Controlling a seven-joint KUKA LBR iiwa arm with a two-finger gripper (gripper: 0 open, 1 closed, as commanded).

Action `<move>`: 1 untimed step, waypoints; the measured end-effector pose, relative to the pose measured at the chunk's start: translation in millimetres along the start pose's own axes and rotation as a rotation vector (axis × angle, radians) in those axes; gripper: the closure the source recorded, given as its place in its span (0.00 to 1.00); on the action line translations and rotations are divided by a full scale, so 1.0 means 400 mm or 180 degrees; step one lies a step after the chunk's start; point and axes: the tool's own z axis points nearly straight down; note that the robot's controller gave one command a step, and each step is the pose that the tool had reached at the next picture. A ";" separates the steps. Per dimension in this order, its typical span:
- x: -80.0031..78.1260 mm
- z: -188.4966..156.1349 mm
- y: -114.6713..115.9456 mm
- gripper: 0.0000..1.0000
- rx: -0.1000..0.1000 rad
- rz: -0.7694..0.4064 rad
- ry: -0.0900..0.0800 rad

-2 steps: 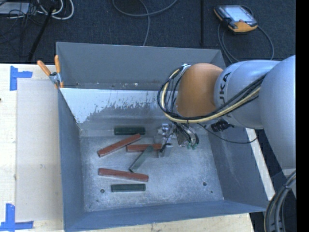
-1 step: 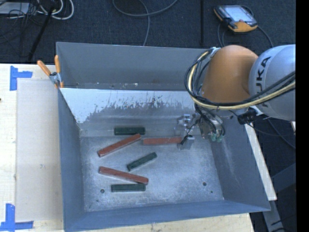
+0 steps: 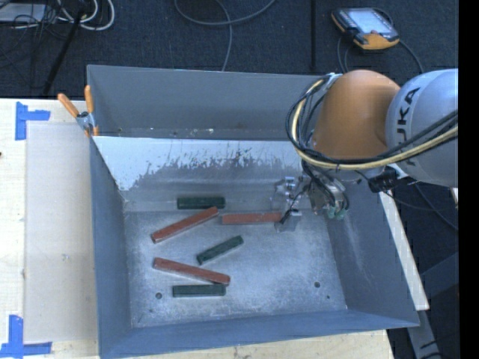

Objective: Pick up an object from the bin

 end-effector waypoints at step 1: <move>-0.041 0.070 -0.008 1.00 0.0002 -0.0533 -0.0027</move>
Offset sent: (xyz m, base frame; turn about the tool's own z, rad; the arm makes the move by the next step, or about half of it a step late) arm 0.0085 -0.0498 -0.0493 -0.4115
